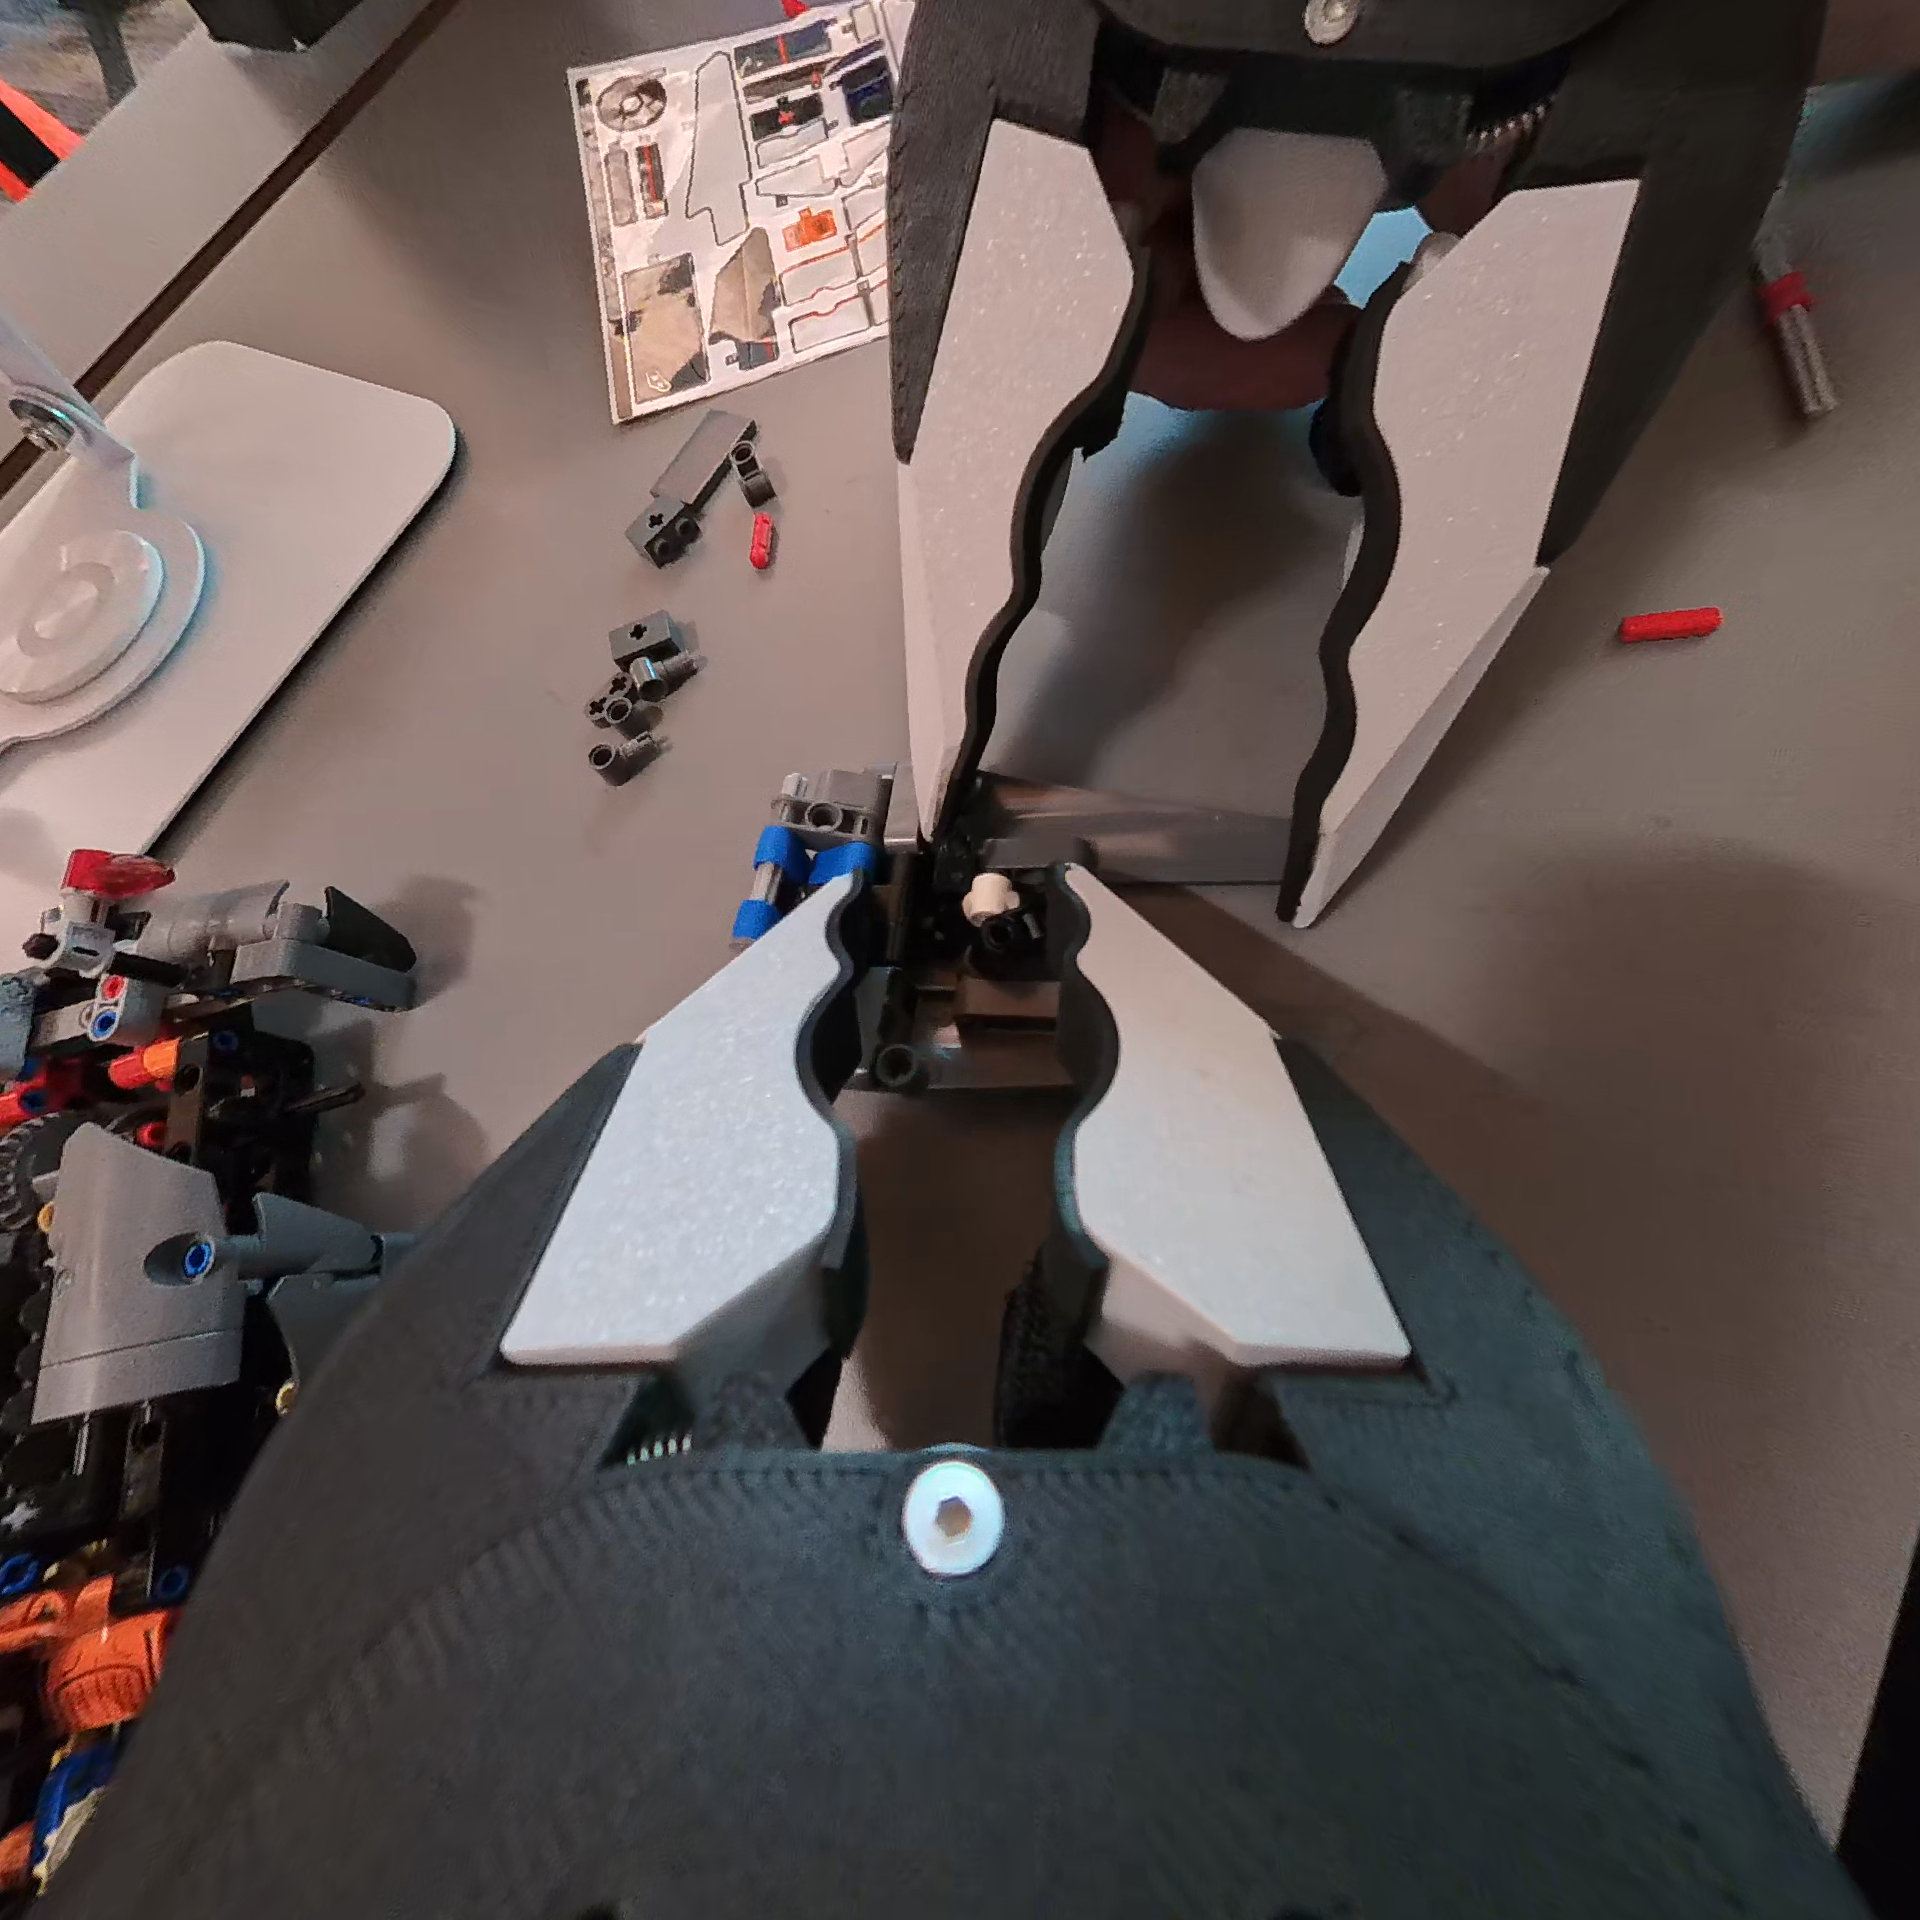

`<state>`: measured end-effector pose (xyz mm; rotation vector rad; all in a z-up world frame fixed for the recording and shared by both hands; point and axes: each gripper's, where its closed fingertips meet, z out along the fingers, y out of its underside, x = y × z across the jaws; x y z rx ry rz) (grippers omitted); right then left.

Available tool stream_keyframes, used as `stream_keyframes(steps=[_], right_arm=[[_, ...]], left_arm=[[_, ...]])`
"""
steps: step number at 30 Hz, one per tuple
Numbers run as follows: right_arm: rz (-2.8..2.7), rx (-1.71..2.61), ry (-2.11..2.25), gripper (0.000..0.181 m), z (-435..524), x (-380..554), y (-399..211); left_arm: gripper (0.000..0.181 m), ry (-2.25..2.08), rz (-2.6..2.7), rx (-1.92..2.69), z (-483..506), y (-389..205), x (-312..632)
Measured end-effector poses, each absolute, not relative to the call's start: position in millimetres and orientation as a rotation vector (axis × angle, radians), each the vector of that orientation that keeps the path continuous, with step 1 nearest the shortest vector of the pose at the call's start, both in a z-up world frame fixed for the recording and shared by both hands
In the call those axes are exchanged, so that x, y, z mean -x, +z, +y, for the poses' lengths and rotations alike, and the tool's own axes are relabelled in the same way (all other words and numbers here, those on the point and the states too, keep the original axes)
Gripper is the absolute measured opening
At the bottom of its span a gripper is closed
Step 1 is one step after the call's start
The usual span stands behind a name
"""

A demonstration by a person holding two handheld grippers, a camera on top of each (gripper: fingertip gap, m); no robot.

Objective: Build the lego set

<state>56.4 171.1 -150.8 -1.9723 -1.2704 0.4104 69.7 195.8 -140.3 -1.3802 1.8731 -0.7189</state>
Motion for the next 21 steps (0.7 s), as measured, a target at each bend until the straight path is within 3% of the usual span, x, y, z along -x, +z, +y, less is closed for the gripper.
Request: stream_keyframes(steps=[21], right_arm=[[-1.271,1.968,0.415,0.064,171,-56,-151]], left_arm=[[0.031,-0.633,1.865,1.299,197,-138,-58]])
